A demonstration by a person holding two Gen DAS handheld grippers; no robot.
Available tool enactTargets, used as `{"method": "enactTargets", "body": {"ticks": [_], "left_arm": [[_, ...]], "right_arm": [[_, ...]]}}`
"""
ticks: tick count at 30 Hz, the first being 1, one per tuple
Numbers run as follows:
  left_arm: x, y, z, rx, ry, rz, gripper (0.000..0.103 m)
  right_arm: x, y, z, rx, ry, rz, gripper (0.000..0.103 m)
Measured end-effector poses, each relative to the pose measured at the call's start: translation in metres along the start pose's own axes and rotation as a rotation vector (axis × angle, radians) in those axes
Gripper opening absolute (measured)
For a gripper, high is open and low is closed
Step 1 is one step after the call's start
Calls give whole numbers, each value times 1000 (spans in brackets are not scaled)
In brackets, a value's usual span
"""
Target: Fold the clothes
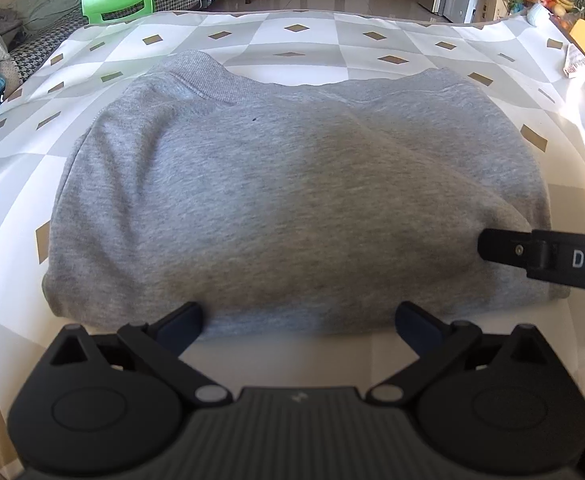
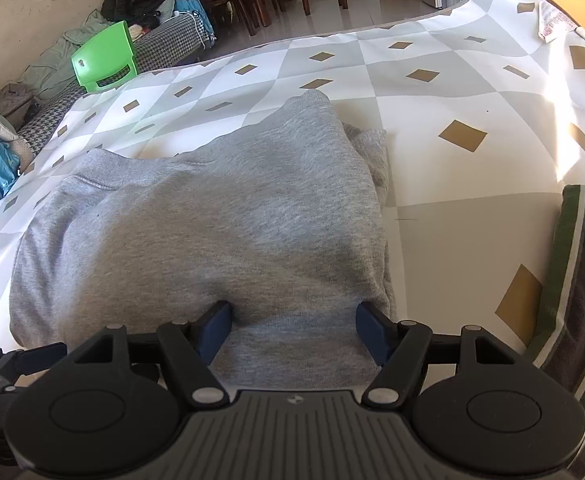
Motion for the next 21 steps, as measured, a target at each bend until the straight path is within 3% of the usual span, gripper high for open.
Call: {"method": "enactTargets", "body": {"ticks": [6,12,17,21], "left_arm": [[16,-17,-24,77,23,61,103],[15,-41,-55,140,-11,88,103],[12,-61,-72,193,6,103,103],[4,-74,-70,170,18,101,103]], "right_arm": [[13,-8,6,-66,-20,38,67],[17,-14,4,-63,-18,69,67],[16,-15,-7,-21,-14,83,67],[17,-14,-21,53,-20,111,67]]}}
Point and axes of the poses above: each gripper's, at about its wrist camera, not at the fingertips, and x roughly against the way its jaws point, z to its right, y to its underside, the point moved 2 cm from there along -x, roughly the way its jaws point, and after that the axes turned 1 degree about z, right-handed, at the moved point
